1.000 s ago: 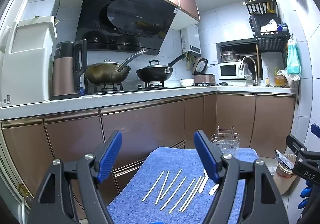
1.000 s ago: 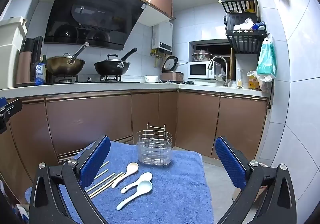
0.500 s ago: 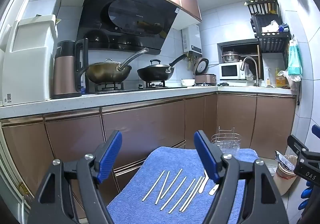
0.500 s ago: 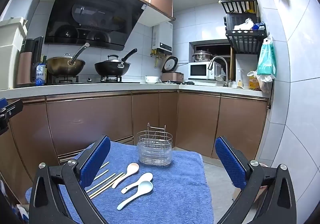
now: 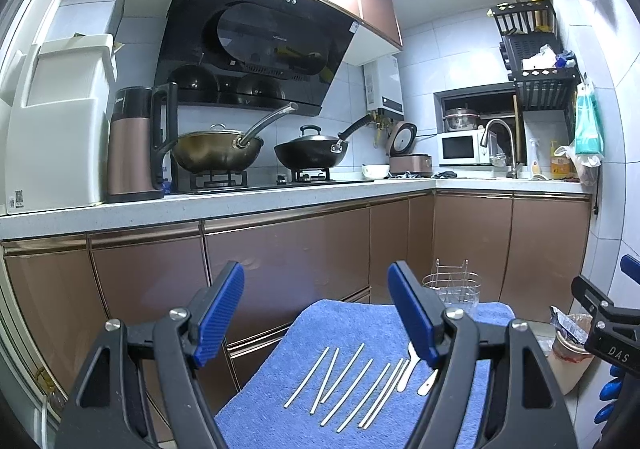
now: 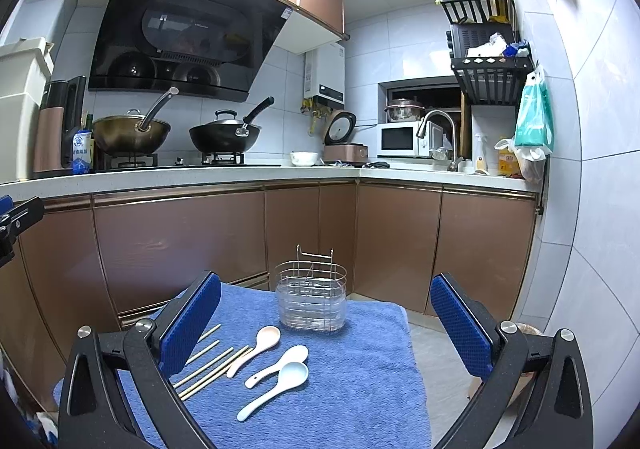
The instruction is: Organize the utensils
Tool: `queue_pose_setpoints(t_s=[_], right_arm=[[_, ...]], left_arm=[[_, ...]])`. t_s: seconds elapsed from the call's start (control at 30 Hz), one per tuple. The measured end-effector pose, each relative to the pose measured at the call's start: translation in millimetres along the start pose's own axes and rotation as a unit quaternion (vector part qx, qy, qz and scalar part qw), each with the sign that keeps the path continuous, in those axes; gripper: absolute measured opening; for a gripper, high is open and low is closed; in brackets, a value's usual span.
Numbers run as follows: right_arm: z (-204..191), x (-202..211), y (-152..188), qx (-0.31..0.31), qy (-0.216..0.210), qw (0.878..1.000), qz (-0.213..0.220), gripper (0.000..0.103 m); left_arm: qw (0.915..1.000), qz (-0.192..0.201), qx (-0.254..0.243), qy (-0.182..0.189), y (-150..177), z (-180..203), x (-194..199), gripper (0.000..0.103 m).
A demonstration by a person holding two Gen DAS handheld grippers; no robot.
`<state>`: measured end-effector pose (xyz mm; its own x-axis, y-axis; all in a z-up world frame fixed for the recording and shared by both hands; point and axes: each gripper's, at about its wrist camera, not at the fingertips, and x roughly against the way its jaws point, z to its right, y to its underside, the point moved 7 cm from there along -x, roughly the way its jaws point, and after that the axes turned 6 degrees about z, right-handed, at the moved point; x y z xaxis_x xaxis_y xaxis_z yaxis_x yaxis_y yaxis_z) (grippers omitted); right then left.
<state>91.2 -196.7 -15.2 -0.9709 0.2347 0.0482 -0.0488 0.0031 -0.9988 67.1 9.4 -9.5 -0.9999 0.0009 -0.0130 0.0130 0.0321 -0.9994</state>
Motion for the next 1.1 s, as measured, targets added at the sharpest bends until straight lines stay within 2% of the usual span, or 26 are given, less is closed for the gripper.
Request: queue_pose_setpoints(t_s=[0.57,1.1], right_arm=[[4,-6,5,-0.009,-0.001,1.000,-0.006,0.103],[15,-44,16,-0.028,-0.007,0.999,-0.032,0.103]], left_arm=[[0.9999,-0.010,-0.005,0.005,-2,12,-13,0.073],[0.9986,-0.045,-0.015,0.023,4,32,-63,0.073]])
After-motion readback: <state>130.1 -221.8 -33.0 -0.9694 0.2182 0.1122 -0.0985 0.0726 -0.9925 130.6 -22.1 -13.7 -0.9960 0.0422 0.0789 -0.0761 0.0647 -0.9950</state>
